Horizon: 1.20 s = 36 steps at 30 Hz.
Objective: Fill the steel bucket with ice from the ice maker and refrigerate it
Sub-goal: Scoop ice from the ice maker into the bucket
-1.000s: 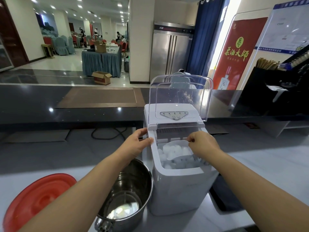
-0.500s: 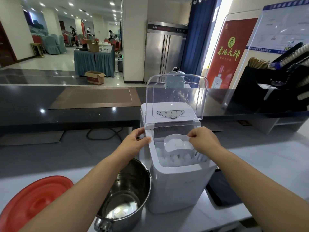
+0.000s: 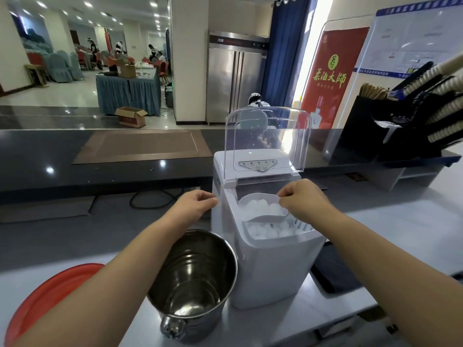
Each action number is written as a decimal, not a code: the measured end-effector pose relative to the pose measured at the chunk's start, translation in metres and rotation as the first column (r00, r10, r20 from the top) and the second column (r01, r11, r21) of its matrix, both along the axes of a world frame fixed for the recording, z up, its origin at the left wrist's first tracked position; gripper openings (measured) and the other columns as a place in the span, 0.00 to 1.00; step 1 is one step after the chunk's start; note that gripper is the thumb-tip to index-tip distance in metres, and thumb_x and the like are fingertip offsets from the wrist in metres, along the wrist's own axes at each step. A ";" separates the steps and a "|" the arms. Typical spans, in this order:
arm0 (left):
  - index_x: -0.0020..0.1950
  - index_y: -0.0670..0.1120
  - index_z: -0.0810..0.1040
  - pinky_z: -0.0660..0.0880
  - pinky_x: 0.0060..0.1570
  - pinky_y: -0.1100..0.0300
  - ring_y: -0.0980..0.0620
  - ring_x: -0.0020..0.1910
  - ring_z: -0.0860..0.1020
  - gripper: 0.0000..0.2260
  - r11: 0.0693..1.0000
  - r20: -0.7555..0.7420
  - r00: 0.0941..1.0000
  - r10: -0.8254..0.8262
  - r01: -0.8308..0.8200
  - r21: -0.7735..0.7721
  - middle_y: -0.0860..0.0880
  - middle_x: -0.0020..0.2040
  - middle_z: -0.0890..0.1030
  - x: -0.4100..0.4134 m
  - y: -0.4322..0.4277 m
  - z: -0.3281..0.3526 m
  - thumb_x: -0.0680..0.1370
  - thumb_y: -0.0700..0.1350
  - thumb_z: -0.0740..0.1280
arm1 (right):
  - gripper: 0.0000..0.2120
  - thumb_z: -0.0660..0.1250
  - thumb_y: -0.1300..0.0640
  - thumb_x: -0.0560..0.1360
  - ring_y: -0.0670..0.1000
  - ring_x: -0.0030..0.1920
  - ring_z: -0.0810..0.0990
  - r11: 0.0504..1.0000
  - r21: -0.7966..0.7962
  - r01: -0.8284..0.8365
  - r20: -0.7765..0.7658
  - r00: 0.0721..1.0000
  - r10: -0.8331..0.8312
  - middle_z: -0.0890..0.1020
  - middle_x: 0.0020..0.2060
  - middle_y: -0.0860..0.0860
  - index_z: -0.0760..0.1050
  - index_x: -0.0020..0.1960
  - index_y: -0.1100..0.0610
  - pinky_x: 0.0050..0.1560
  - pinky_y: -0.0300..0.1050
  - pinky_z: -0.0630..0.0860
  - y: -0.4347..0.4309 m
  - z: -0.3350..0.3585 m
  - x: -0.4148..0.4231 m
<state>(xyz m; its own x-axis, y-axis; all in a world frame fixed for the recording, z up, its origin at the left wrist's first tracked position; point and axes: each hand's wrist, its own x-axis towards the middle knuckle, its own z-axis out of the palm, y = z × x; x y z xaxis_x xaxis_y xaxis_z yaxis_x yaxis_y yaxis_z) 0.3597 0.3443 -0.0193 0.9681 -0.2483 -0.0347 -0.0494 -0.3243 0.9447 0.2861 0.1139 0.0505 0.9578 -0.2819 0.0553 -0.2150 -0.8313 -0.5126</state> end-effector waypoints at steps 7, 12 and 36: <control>0.48 0.48 0.80 0.72 0.42 0.62 0.53 0.46 0.80 0.03 0.998 -0.045 0.998 0.048 -0.050 -0.048 0.49 0.46 0.83 -0.005 0.052 -0.011 0.76 0.42 0.68 | 0.12 0.62 0.62 0.70 0.51 0.36 0.80 0.995 -0.007 -0.104 -0.032 0.994 0.103 0.81 0.35 0.45 0.77 0.34 0.47 0.38 0.45 0.78 0.067 0.002 -0.005; 0.46 0.47 0.80 0.75 0.46 0.58 0.51 0.46 0.80 0.03 0.991 -0.076 0.991 0.108 -0.113 -0.071 0.49 0.43 0.84 -0.006 0.082 -0.018 0.76 0.42 0.67 | 0.10 0.61 0.63 0.72 0.53 0.46 0.78 0.973 -0.112 -0.200 -0.076 0.978 0.193 0.80 0.43 0.49 0.77 0.42 0.49 0.49 0.52 0.79 0.115 -0.004 -0.008; 0.46 0.41 0.81 0.71 0.30 0.66 0.53 0.33 0.74 0.03 0.999 -0.119 0.993 0.018 -0.013 0.043 0.46 0.36 0.80 -0.024 0.108 -0.050 0.75 0.35 0.68 | 0.10 0.62 0.60 0.75 0.55 0.48 0.79 0.835 -0.447 -0.321 -0.288 0.935 0.206 0.81 0.49 0.51 0.79 0.52 0.53 0.44 0.43 0.67 0.195 -0.087 -0.001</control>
<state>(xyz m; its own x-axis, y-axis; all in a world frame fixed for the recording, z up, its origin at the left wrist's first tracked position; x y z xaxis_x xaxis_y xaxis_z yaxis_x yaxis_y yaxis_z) 0.3352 0.4526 -0.0696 0.9600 -0.2293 -0.1607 0.0685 -0.3639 0.9289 0.2848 0.3088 -0.0362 0.9946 -0.0102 -0.1033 -0.0104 -0.9999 -0.0009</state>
